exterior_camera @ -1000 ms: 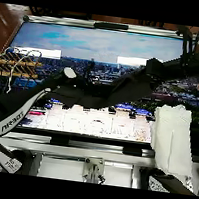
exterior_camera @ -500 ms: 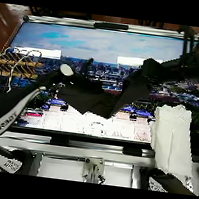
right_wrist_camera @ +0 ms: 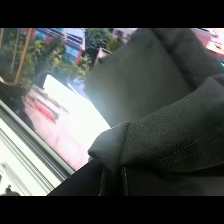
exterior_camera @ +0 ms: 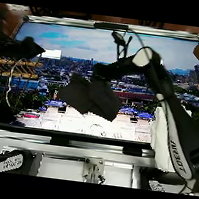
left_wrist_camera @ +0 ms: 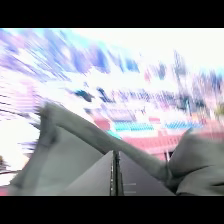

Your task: Fold the shirts.

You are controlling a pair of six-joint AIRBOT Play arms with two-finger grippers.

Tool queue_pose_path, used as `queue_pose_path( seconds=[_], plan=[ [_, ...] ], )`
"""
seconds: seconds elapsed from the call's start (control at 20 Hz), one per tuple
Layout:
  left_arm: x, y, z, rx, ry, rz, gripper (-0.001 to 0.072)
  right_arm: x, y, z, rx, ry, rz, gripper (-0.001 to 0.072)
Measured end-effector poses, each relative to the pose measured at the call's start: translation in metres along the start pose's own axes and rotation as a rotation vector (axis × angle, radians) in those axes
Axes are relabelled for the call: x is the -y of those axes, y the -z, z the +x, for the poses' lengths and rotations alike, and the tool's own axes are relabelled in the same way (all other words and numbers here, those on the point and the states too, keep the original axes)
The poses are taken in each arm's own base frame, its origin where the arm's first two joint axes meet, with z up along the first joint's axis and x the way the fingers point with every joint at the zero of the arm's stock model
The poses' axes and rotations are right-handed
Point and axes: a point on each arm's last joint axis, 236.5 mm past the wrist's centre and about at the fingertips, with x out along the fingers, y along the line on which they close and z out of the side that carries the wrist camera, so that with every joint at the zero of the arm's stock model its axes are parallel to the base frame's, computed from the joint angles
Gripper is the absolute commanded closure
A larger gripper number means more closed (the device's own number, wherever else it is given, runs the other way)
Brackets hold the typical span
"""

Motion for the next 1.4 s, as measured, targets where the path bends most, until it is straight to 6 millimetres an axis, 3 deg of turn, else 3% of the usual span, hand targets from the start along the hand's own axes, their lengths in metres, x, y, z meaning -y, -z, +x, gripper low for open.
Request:
queue_pose_path(
  seconds=[0.15, 0.2, 0.25, 0.3, 0.45, 0.6, 0.75, 0.95, 1.05, 1.2, 1.4],
  plan=[
    [-0.012, -0.008, -0.04, 0.043, -0.042, 0.006, 0.0679, -0.008, -0.002, 0.057, 0.02, -0.077, 0.068, 0.063],
    [-0.014, -0.008, -0.047, 0.048, -0.05, 0.007, 0.0679, -0.01, -0.003, 0.072, 0.031, -0.101, 0.096, 0.0455],
    [-0.016, -0.007, -0.051, 0.045, -0.056, 0.007, 0.0679, -0.012, -0.005, 0.086, 0.046, -0.124, 0.132, 0.0133],
    [-0.017, -0.005, -0.053, 0.042, -0.059, 0.007, 0.0679, -0.014, -0.006, 0.097, 0.056, -0.145, 0.164, 0.0099],
    [-0.02, 0.008, -0.05, 0.008, -0.056, -0.002, 0.0679, -0.015, -0.005, 0.113, 0.058, -0.178, 0.215, 0.0099],
    [-0.025, 0.024, -0.042, -0.034, -0.053, -0.012, 0.0679, 0.004, 0.0, 0.098, 0.012, -0.14, 0.193, 0.0099],
    [-0.03, 0.034, -0.037, -0.057, -0.055, -0.013, 0.0679, 0.062, 0.019, 0.055, -0.099, 0.058, 0.142, 0.0099],
    [-0.032, 0.038, -0.035, -0.067, -0.053, -0.004, 0.0679, 0.169, 0.078, -0.022, -0.349, 0.38, 0.222, 0.0099],
    [-0.032, 0.038, -0.035, -0.069, -0.053, -0.001, 0.0679, 0.19, 0.113, -0.033, -0.447, 0.405, 0.321, 0.0099],
    [-0.032, 0.038, -0.034, -0.067, -0.054, 0.0, 0.0679, 0.192, 0.145, -0.014, -0.478, 0.332, 0.441, 0.0099],
    [-0.033, 0.038, -0.034, -0.065, -0.055, 0.003, 0.0679, 0.18, 0.148, 0.029, -0.392, 0.253, 0.483, 0.01]
  ],
)
